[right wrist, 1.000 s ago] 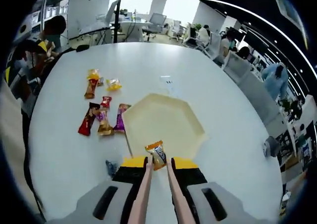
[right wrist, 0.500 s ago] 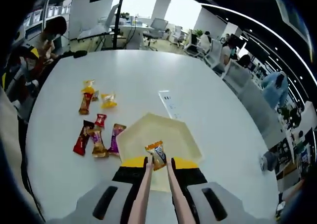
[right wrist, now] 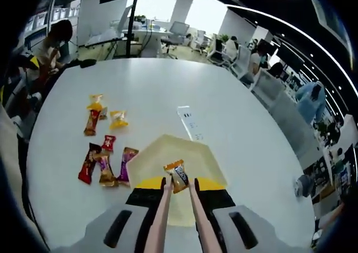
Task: Place the target food into the container with the food tongs after gripping and lifting it, then release it inside without dropping or visibly crushing the food.
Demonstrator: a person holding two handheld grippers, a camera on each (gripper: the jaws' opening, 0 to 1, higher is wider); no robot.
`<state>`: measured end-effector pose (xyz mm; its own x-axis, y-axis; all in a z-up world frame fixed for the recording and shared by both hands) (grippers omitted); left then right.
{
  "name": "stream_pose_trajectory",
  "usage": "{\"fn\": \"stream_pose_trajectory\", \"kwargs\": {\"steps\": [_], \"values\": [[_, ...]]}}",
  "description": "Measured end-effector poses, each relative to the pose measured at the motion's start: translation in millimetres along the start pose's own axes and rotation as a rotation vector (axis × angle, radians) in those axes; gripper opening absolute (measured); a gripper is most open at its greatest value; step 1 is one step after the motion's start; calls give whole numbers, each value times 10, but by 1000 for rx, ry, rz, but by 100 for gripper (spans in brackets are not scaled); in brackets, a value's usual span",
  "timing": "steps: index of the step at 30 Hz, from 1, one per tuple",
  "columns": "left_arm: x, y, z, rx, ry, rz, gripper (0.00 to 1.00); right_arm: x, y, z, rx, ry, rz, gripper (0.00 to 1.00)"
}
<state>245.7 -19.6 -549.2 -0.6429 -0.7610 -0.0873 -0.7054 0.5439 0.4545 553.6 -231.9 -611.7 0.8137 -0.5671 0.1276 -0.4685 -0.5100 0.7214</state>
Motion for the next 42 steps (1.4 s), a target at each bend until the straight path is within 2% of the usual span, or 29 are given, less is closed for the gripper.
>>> {"fn": "stream_pose_trajectory", "kwargs": {"steps": [20, 29, 35, 42], "values": [[-20, -36, 18, 3, 0, 8, 83, -79, 30, 2, 8, 14, 3, 21], [-7, -40, 12, 6, -6, 20, 83, -257, 77, 67, 12, 8, -22, 22], [2, -32, 13, 11, -10, 27, 83, -495, 105, 93, 20, -5, -47, 22], [-11, 19, 39, 16, -11, 31, 82, -1009, 50, 154, 22, -30, -101, 22]]}}
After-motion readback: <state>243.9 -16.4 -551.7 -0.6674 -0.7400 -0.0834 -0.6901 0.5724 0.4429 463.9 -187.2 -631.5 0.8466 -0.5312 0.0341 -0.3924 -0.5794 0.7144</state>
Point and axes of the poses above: the point that each gripper's makers call its tool centre point, and the gripper's own axes: y roughly backward along the fingers, x roughly to its right, z roughly out of its underside, the point moved 2 cm from there along y, roughly backward along the fingers, and after that the axes turned 13 degrees about -y, right-handed, at the moved point
